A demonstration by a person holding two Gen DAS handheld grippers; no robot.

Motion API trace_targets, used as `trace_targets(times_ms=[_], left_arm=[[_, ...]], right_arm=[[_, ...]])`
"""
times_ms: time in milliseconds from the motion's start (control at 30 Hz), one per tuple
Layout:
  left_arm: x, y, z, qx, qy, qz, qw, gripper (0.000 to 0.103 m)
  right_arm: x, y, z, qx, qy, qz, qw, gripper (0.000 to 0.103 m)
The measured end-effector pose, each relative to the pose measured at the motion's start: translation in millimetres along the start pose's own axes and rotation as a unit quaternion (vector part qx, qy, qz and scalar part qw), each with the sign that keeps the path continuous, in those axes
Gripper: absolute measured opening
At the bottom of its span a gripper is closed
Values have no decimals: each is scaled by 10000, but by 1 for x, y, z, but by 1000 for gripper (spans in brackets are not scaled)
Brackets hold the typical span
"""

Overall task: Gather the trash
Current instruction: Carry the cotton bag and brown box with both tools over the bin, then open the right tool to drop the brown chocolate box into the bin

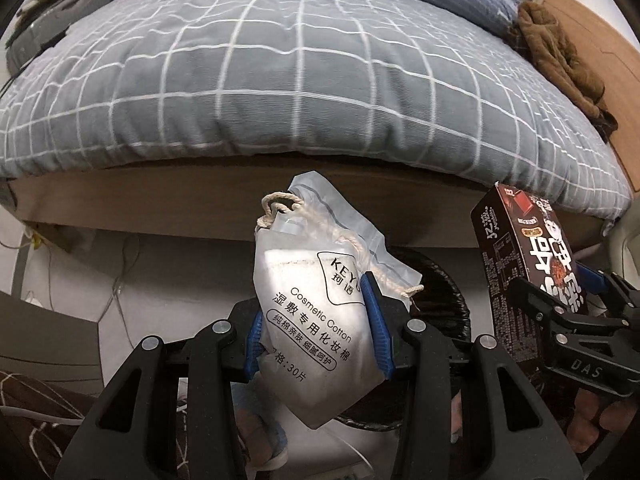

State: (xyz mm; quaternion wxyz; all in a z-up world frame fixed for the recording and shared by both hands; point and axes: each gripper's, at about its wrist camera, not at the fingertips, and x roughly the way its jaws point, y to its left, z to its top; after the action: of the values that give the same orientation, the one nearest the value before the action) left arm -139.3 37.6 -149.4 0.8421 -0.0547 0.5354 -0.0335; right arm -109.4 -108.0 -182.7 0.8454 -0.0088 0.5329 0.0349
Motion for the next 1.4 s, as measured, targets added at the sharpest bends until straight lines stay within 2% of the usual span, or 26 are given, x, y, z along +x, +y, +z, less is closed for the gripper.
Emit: trace_targets(times_ms=[267, 500, 900, 1133, 1300, 1400], left_arm=[[2, 15, -4, -113, 56, 96, 9999, 42], [8, 17, -2, -95, 73, 75, 9999, 42], [21, -46, 6, 346, 161, -253, 9990, 42], [25, -86, 12, 631, 166, -486, 9967, 42], [28, -107, 14, 748, 150, -550, 9956, 43], [30, -110, 15, 785, 141, -481, 9957, 48]], right_arm=[[14, 16, 7, -104, 113, 94, 9998, 94], [24, 11, 7, -71, 124, 31, 9999, 95], [7, -52, -1, 305, -127, -364, 9988, 95], [-17, -87, -4, 592, -452, -564, 9956, 95], [-29, -101, -7, 728, -619, -581, 9937, 95], [-35, -102, -7, 715, -700, -581, 9933, 95]])
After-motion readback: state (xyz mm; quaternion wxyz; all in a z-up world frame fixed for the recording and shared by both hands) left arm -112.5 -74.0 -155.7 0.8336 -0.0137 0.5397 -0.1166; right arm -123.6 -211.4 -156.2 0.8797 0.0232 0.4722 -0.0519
